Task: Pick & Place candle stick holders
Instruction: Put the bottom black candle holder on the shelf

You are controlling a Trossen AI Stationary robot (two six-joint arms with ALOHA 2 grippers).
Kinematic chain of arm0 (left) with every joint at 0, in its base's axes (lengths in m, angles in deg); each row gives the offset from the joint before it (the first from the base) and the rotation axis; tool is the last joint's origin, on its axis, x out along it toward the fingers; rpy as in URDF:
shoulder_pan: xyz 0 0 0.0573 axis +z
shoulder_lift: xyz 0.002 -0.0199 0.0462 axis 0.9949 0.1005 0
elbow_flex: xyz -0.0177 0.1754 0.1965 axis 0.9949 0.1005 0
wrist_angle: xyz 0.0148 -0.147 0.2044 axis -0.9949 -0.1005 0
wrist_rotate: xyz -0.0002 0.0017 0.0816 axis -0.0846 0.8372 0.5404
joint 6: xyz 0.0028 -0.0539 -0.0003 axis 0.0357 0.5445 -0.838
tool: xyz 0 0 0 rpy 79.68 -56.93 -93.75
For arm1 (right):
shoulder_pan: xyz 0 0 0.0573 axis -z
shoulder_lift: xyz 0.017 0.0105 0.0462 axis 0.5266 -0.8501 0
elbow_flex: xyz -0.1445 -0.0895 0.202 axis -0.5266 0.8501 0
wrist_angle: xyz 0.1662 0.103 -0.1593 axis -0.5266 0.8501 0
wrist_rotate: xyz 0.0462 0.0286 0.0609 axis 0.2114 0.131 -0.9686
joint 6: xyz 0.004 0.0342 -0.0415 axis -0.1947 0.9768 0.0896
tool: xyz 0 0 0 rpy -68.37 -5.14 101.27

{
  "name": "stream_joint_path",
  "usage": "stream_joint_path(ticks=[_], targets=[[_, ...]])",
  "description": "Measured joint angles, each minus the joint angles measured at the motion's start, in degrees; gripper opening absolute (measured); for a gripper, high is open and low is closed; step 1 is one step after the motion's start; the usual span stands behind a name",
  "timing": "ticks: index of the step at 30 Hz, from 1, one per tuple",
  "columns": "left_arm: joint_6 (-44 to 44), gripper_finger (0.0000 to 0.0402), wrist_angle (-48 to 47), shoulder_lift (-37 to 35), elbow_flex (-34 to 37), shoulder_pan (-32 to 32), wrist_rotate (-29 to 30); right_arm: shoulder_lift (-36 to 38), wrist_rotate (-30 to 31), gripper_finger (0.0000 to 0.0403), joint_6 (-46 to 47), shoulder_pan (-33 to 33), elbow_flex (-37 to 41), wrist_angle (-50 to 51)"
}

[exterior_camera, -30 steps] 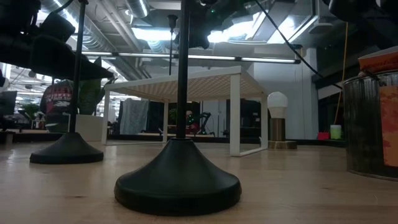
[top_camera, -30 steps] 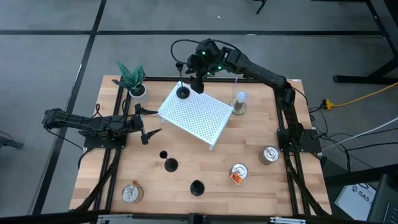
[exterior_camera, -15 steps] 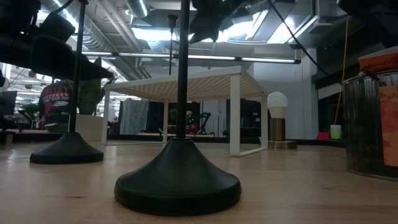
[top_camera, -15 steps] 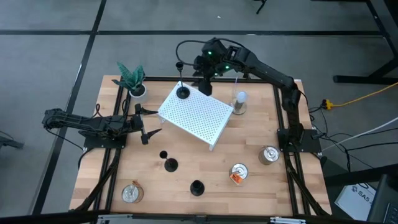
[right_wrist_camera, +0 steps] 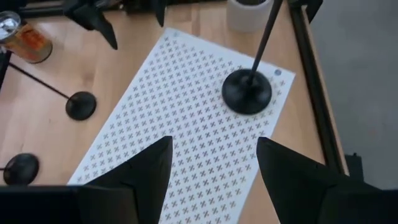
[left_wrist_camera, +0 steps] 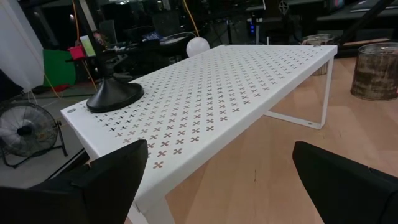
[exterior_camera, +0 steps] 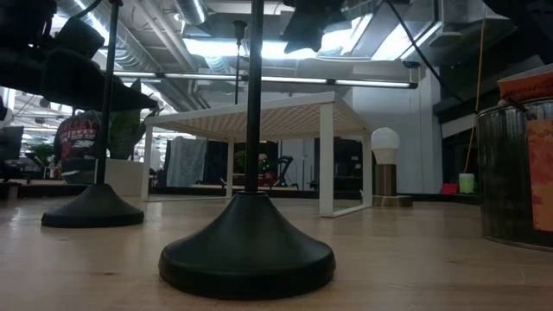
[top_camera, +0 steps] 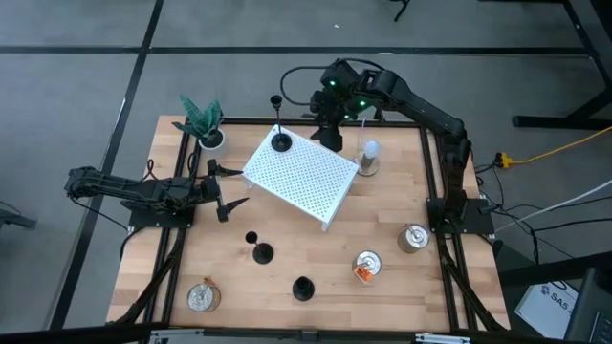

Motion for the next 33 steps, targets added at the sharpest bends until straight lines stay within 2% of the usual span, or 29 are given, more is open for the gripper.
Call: stream_joint_path(ticks=[18, 33], targets=[[0.0, 0.0400, 0.0, 0.0, 0.0, 0.0, 0.0, 0.7, -0.1, 0.0239, -1.7, -3.3, 0.0, 7.6], [0.0, 0.0400, 0.0, 0.0, 0.0, 0.0, -0.1, 2.8, 0.1, 0.0239, -0.2, -5.5, 0.0, 6.8]])
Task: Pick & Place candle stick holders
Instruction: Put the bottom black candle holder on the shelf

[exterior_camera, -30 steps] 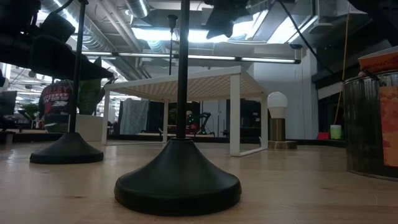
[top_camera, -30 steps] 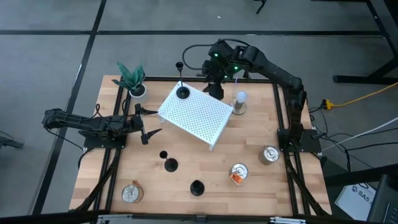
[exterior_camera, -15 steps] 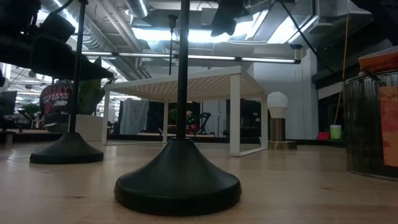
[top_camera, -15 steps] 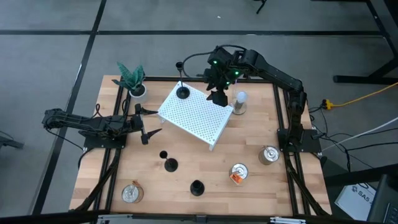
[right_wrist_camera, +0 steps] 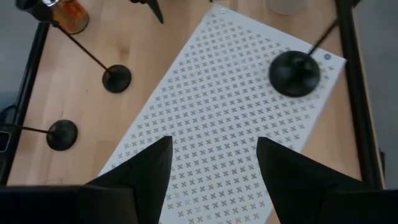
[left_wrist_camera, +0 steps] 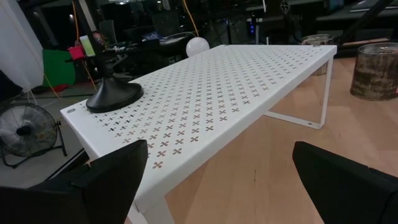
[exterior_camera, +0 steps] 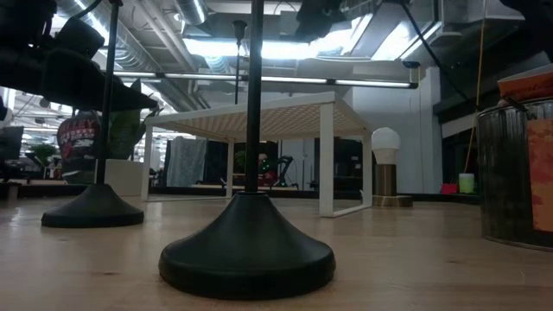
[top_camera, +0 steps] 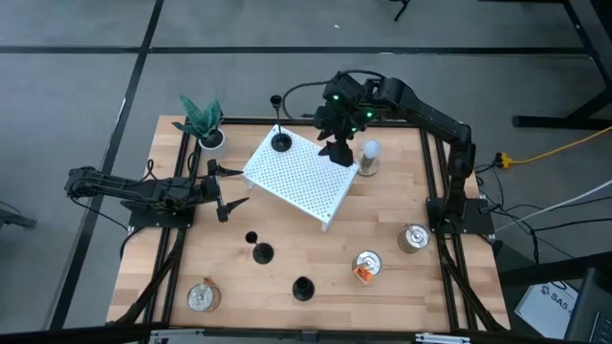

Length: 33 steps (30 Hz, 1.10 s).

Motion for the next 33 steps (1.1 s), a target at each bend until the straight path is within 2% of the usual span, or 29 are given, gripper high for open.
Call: stream_joint_path(ticks=[11, 20, 33], targets=[[0.0, 0.0400, 0.0, 0.0, 0.0, 0.0, 0.0, 0.0, 0.1, 0.0239, 0.4, -4.5, 0.0, -1.7], [0.0, 0.0400, 0.0, 0.0, 0.0, 0.0, 0.0, 0.0, 3.9, 0.0238, 1.2, -7.8, 0.0, -2.4], [0.0, 0.0400, 0.0, 0.0, 0.0, 0.0, 0.0, 0.7, 3.9, 0.0238, 4.5, -10.8, 0.0, -3.7]])
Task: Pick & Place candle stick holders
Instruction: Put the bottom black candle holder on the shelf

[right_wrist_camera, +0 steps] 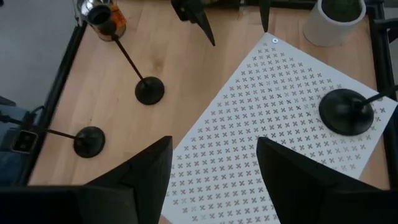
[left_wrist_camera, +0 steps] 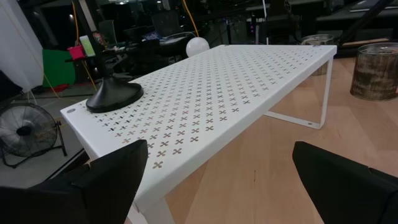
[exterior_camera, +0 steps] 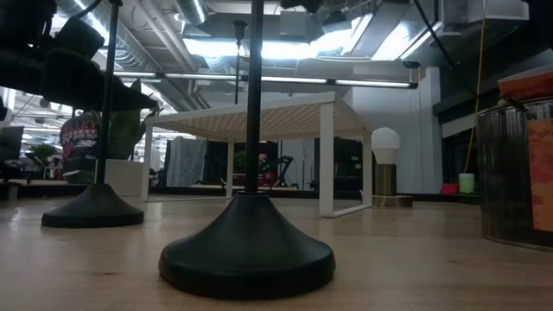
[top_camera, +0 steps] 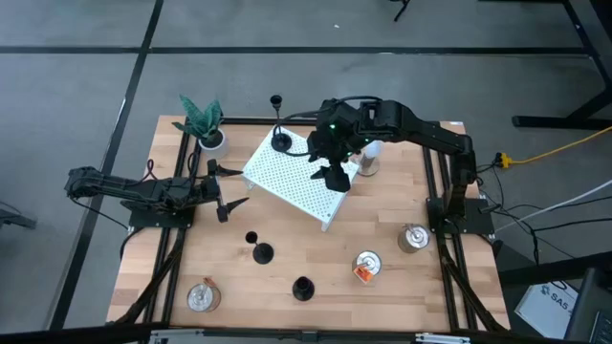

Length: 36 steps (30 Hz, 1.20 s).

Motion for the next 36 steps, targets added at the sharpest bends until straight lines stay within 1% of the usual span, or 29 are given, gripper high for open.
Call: stream_joint_path(ticks=[5, 12, 16, 18, 21, 29, 32, 36], targets=[[0.0, 0.0400, 0.0, 0.0, 0.0, 0.0, 0.0, 0.1, 1.1, 0.0238, 2.5, -1.3, 0.0, 0.1], [0.0, 0.0400, 0.0, 0.0, 0.0, 0.0, 0.0, 2.7, 12.8, 0.0238, 6.4, -6.5, 0.0, 1.4], [0.0, 0.0400, 0.0, 0.0, 0.0, 0.0, 0.0, 3.8, 16.3, 0.0239, 8.0, -9.0, 0.1, 2.0], [0.0, 0.0400, 0.0, 0.0, 0.0, 0.0, 0.0, 4.9, 17.4, 0.0239, 8.1, -10.4, 2.4, 1.4], [0.0, 0.0400, 0.0, 0.0, 0.0, 0.0, 0.0, 8.2, 18.0, 0.0239, 8.1, -12.0, 10.5, -2.8], [0.0, 0.0400, 0.0, 0.0, 0.0, 0.0, 0.0, 23.9, 18.0, 0.0239, 8.3, -14.9, 42.9, -31.1], [0.0, 0.0400, 0.0, 0.0, 0.0, 0.0, 0.0, 28.3, 18.0, 0.0239, 9.3, -15.5, 52.0, -38.8], [0.0, 0.0400, 0.0, 0.0, 0.0, 0.0, 0.0, 32.4, 18.2, 0.0239, 9.2, -16.3, 61.4, -47.0]])
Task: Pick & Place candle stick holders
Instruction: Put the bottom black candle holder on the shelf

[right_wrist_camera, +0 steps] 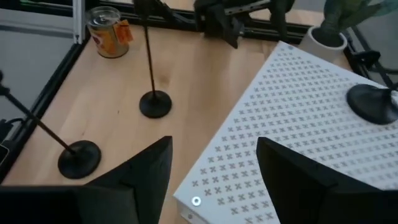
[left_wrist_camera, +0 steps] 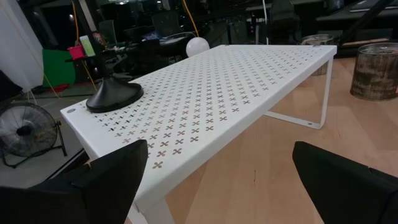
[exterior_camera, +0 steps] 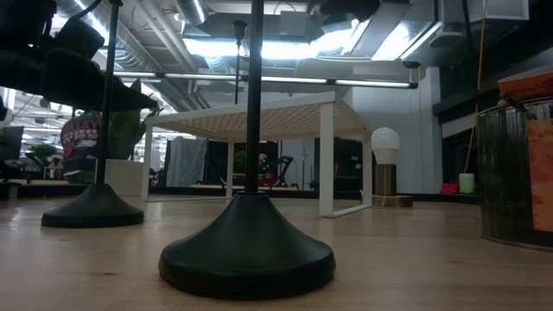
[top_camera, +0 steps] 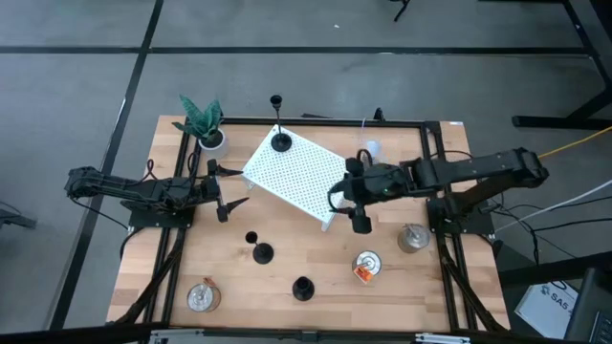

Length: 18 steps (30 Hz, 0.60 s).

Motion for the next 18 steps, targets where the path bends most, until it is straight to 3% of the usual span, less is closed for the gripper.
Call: stream_joint_path(ticks=[7, 18], targets=[[0.0, 0.0400, 0.0, 0.0, 0.0, 0.0, 0.0, 2.7, -0.1, 0.0239, -3.1, -1.7, 10.3, -11.4], [0.0, 0.0400, 0.0, 0.0, 0.0, 0.0, 0.0, 2.6, -0.2, 0.0239, -6.2, -8.0, 16.1, -19.5]])
